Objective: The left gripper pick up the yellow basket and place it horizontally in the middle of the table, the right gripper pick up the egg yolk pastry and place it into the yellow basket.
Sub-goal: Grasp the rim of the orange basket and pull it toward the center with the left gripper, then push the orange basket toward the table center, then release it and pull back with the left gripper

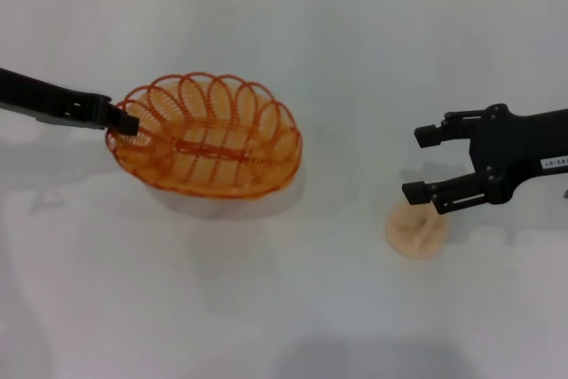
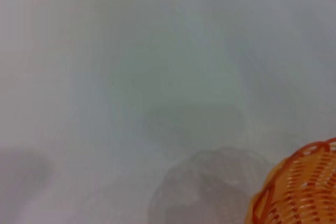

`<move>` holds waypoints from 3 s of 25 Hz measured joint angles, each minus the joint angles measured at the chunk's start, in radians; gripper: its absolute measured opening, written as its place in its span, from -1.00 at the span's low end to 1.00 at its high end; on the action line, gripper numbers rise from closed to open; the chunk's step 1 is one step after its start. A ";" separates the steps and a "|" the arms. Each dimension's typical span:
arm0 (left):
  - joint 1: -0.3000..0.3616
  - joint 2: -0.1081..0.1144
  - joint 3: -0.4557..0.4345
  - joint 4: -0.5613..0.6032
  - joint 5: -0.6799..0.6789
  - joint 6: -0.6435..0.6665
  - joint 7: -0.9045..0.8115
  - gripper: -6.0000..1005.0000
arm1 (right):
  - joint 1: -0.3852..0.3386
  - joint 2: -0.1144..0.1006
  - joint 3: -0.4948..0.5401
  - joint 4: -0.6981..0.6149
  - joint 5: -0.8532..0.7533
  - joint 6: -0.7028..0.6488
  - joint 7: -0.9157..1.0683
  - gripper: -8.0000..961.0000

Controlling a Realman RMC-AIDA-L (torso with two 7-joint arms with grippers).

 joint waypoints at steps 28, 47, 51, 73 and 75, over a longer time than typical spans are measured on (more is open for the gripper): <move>-0.076 -0.055 0.061 -0.172 -0.048 -0.140 -0.177 -0.82 | 0.002 -0.001 0.005 -0.011 0.011 -0.039 -0.006 0.76; -0.115 -0.054 0.082 -0.275 -0.020 -0.221 -0.200 -0.82 | 0.004 -0.002 0.005 -0.014 0.011 -0.048 -0.011 0.76; -0.112 -0.054 0.084 -0.276 -0.014 -0.228 -0.202 -0.82 | 0.003 -0.002 0.005 -0.012 0.011 -0.048 -0.012 0.76; -0.115 -0.061 0.084 -0.294 0.007 -0.253 -0.202 -0.67 | 0.003 -0.003 0.005 -0.007 0.011 -0.049 -0.014 0.75; -0.117 -0.061 0.084 -0.294 0.007 -0.251 -0.200 -0.64 | 0.003 -0.003 0.005 -0.007 0.011 -0.049 -0.014 0.75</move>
